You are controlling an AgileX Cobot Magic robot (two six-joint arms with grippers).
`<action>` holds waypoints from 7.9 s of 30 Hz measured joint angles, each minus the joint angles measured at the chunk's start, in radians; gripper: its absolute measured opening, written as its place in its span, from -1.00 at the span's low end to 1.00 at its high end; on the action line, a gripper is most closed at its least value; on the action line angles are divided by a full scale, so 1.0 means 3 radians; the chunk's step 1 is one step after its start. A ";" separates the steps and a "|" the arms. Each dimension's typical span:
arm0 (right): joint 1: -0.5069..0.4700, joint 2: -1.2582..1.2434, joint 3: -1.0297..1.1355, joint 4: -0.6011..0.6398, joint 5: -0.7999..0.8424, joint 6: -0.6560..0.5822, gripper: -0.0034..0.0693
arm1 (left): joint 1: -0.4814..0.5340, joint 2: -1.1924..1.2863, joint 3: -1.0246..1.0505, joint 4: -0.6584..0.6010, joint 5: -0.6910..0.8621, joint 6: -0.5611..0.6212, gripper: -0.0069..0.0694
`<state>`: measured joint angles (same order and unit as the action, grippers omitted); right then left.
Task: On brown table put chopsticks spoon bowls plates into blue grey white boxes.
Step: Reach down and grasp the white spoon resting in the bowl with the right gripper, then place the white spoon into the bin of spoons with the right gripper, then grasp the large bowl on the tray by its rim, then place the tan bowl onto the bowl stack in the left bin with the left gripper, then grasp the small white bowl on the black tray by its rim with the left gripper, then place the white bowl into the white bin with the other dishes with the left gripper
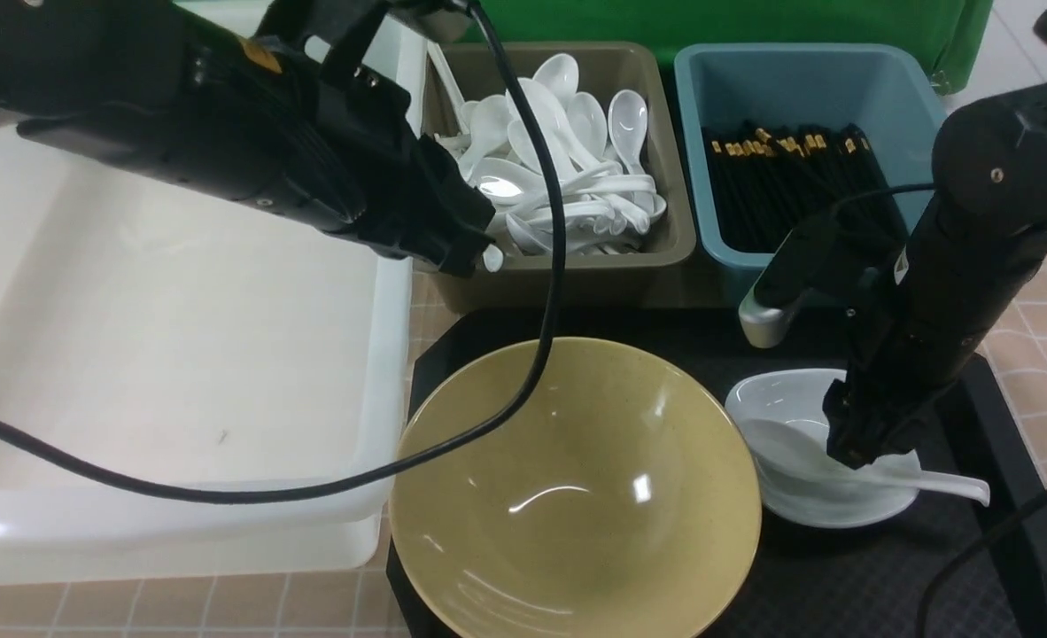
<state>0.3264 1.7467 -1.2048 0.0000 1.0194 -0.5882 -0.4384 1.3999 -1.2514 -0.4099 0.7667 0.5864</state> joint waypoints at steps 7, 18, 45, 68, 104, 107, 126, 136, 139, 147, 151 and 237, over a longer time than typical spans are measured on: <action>0.0000 0.0214 0.0001 0.0000 0.0060 -0.0057 0.44 | 0.0000 0.0007 0.0000 -0.0007 0.0018 0.0099 -0.81; 0.0010 0.0407 -0.0032 0.0000 -0.0048 -0.0033 0.01 | 0.0000 0.0066 0.0000 -0.0010 -0.0004 0.0165 -0.81; 0.0156 0.1057 -0.2363 0.1546 -0.2264 0.0301 -0.15 | 0.1073 -0.0077 -0.0031 0.0133 0.0025 -0.0535 -0.81; 0.0083 0.0936 -0.3738 0.0913 0.0757 0.0590 0.13 | -0.0050 0.1041 -0.1100 0.0302 0.0964 -0.0375 0.02; 0.0080 -0.0748 -0.1711 0.0472 0.0805 0.0195 -0.80 | -0.0372 0.1794 -0.1398 0.0500 0.1290 -0.0711 -0.80; 0.0080 -0.0826 -0.1740 0.0523 0.0805 0.0192 -0.80 | -0.0278 0.1495 -0.1397 0.0590 0.1228 -0.0816 -0.80; 0.1181 -0.0952 -0.2094 0.0688 0.0712 0.0000 -0.79 | 0.3276 -0.0669 0.0374 0.0193 0.0647 -0.1144 -0.80; 0.1181 -0.0922 -0.2094 0.0655 0.0797 -0.0036 -0.78 | 0.3395 0.0191 0.0531 0.0027 0.0214 -0.1135 -0.66; 0.1181 -0.0922 -0.2094 0.0644 0.0814 -0.0036 -0.78 | 0.3395 0.0448 0.0531 0.0026 0.0171 -0.1069 -0.39; 0.1181 -0.0922 -0.2094 0.0578 0.0824 0.0004 -0.77 | 0.3395 0.0577 0.0470 0.0112 0.0181 -0.1049 0.45; 0.1181 -0.0922 -0.2094 0.0578 0.0824 0.0028 -0.77 | 0.3395 0.0502 0.0215 0.0278 0.0388 -0.1136 0.66; 0.1507 -0.0307 -0.2092 0.0201 -0.0081 0.0462 -0.76 | 0.1782 0.1875 -0.1761 0.0373 0.0508 -0.0771 -0.80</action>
<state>0.7786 1.6547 -1.8324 0.0604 0.9952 -0.4498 0.0961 1.9625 -1.7796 -0.2980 0.9190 0.3552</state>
